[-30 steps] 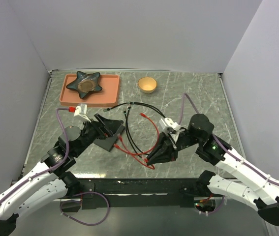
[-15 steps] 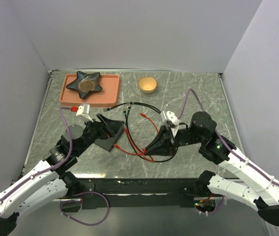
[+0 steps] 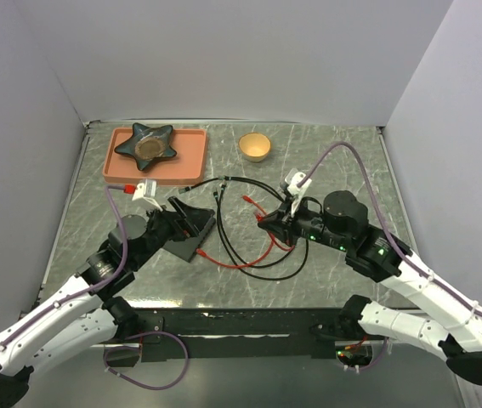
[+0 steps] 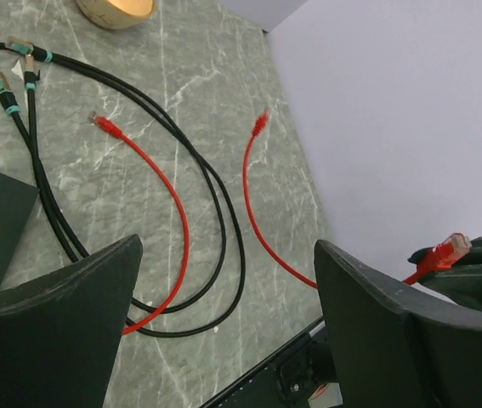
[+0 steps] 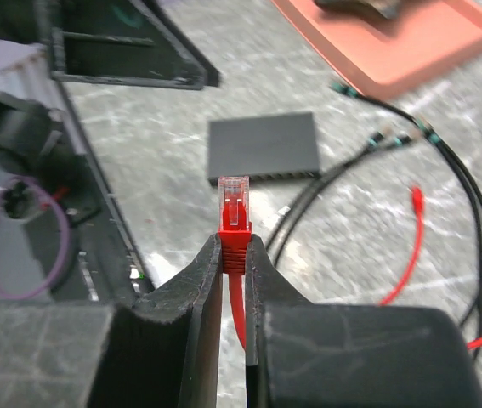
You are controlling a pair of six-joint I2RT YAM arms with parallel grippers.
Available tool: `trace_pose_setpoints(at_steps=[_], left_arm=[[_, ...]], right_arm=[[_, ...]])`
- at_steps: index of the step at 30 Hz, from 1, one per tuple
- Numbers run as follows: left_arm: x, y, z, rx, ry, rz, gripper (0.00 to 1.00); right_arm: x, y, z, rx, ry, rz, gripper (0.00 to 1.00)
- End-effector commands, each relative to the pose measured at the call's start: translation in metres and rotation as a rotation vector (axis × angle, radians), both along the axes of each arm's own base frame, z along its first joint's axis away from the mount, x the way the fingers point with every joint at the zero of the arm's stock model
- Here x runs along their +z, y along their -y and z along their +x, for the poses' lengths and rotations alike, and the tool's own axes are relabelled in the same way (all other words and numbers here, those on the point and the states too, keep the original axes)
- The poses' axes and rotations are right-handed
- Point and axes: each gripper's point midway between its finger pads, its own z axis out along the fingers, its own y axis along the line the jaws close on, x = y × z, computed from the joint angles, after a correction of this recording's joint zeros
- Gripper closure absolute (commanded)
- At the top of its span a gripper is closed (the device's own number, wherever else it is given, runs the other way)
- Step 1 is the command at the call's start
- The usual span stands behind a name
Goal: Insert the plug into the switch port
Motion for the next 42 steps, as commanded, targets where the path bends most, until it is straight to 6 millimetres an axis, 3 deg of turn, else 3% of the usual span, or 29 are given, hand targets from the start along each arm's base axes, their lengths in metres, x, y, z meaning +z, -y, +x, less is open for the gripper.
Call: trace_pose_setpoints(at_steps=[1, 6, 10, 12, 13, 14, 15, 16, 17, 19, 20, 21, 23, 24, 32, 42], left_arm=[[0.001, 0.004, 0.01, 0.021, -0.004, 0.008, 0.12], [-0.018, 0.007, 0.022, 0.054, -0.077, 0.087, 0.09], [-0.033, 0.007, 0.033, 0.076, -0.15, 0.157, 0.07], [-0.049, 0.0, 0.042, 0.096, -0.207, 0.203, 0.06], [-0.051, 0.002, 0.041, 0.063, -0.224, 0.197, 0.06], [-0.056, 0.0, 0.044, 0.05, -0.238, 0.195, 0.06], [-0.059, -0.013, 0.058, 0.083, -0.249, 0.178, 0.06], [-0.07, -0.019, 0.06, 0.079, -0.279, 0.171, 0.06], [-0.076, -0.02, 0.06, 0.039, -0.305, 0.155, 0.06], [-0.089, -0.048, 0.076, 0.096, -0.34, 0.141, 0.06], [-0.101, -0.052, 0.078, 0.081, -0.372, 0.155, 0.06], [-0.108, -0.071, 0.088, 0.127, -0.398, 0.149, 0.06], [-0.126, -0.076, 0.089, 0.08, -0.461, 0.128, 0.06], [-0.137, -0.09, 0.091, 0.106, -0.494, 0.106, 0.07], [-0.186, -0.101, 0.095, 0.111, -0.571, 0.069, 0.08], [-0.214, -0.114, 0.081, 0.168, -0.564, 0.129, 0.08]], right_arm=[[0.0, 0.005, 0.022, -0.11, 0.037, -0.044, 1.0], [-0.032, -0.014, 0.033, -0.087, -0.048, -0.14, 1.0], [-0.072, -0.052, 0.032, 0.031, -0.201, -0.197, 1.0], [-0.08, -0.064, 0.032, 0.062, -0.248, -0.215, 1.0], [-0.099, -0.069, 0.034, 0.062, -0.307, -0.257, 1.0], [-0.096, -0.076, 0.034, 0.084, -0.328, -0.257, 1.0], [-0.103, -0.08, 0.034, 0.091, -0.35, -0.275, 1.0], [-0.122, -0.083, 0.033, 0.091, -0.406, -0.324, 1.0], [-0.122, -0.088, 0.037, 0.091, -0.411, -0.338, 1.0], [-0.148, -0.093, 0.04, 0.079, -0.429, -0.422, 1.0], [-0.151, -0.091, 0.045, 0.049, -0.429, -0.475, 1.0], [-0.168, -0.09, 0.048, 0.036, -0.444, -0.533, 1.0], [-0.179, -0.088, 0.049, 0.033, -0.425, -0.608, 1.0], [-0.189, -0.084, 0.053, 0.011, -0.418, -0.651, 1.0], [-0.21, -0.069, 0.046, 0.028, -0.397, -0.703, 1.0], [-0.195, -0.073, 0.038, 0.026, -0.362, -0.617, 1.0]])
